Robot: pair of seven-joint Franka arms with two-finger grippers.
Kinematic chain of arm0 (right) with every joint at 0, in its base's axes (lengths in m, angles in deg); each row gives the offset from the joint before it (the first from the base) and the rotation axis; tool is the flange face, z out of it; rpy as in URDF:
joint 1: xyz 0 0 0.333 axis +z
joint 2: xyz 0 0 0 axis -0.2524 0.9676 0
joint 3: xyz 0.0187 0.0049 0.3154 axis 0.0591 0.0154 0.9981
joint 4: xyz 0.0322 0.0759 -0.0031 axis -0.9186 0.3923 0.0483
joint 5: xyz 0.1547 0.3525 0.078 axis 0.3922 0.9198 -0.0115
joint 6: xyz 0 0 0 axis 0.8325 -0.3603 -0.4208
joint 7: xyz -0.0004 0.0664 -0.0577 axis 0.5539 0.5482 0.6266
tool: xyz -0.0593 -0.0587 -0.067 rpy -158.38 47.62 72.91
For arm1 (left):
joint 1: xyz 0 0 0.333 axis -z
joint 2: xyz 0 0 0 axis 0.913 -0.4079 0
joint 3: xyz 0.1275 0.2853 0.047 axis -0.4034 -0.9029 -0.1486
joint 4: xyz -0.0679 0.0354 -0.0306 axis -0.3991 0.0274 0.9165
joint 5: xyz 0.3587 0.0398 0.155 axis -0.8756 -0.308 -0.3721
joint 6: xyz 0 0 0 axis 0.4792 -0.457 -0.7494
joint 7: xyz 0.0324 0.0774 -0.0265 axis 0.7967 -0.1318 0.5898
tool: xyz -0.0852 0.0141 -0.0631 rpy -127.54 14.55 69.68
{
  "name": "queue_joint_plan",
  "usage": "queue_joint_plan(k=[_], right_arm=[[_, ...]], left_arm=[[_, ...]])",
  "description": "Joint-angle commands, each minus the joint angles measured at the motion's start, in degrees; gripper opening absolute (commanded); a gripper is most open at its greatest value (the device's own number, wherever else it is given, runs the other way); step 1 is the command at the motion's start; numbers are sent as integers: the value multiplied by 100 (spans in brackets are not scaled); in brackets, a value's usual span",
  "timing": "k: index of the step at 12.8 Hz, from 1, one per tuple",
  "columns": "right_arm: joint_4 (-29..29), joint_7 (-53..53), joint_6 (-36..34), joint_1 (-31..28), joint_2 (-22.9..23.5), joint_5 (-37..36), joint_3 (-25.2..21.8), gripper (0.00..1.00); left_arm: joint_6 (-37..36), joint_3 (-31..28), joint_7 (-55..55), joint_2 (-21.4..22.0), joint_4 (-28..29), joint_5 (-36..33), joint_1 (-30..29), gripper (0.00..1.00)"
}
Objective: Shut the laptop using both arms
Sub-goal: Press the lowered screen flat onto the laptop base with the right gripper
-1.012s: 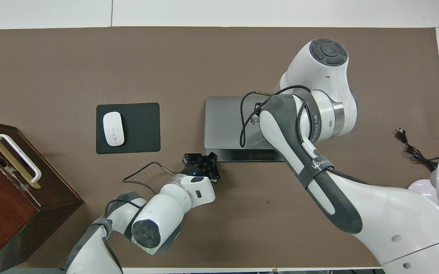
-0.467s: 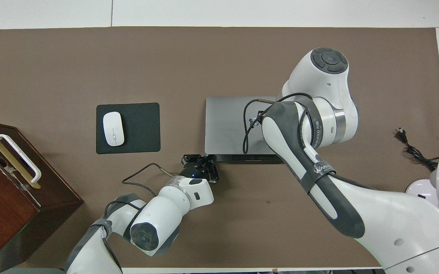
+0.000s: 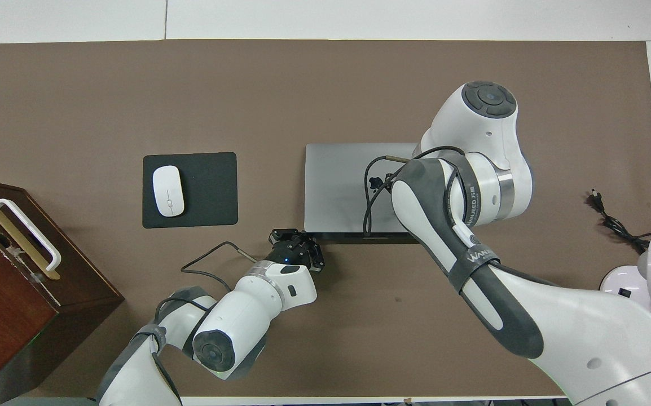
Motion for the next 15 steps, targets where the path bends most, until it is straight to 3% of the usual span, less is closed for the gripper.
queue_joint_plan(k=[1,15], right_arm=[[308,77,128,-54,-217,168,41,0],[642,33,216,-19,-349,168,50,0]], left_arm=[[-39,-120,-103,-208,297,-3,116,0],[-48,-137,-112,-279,130,23,107,0]])
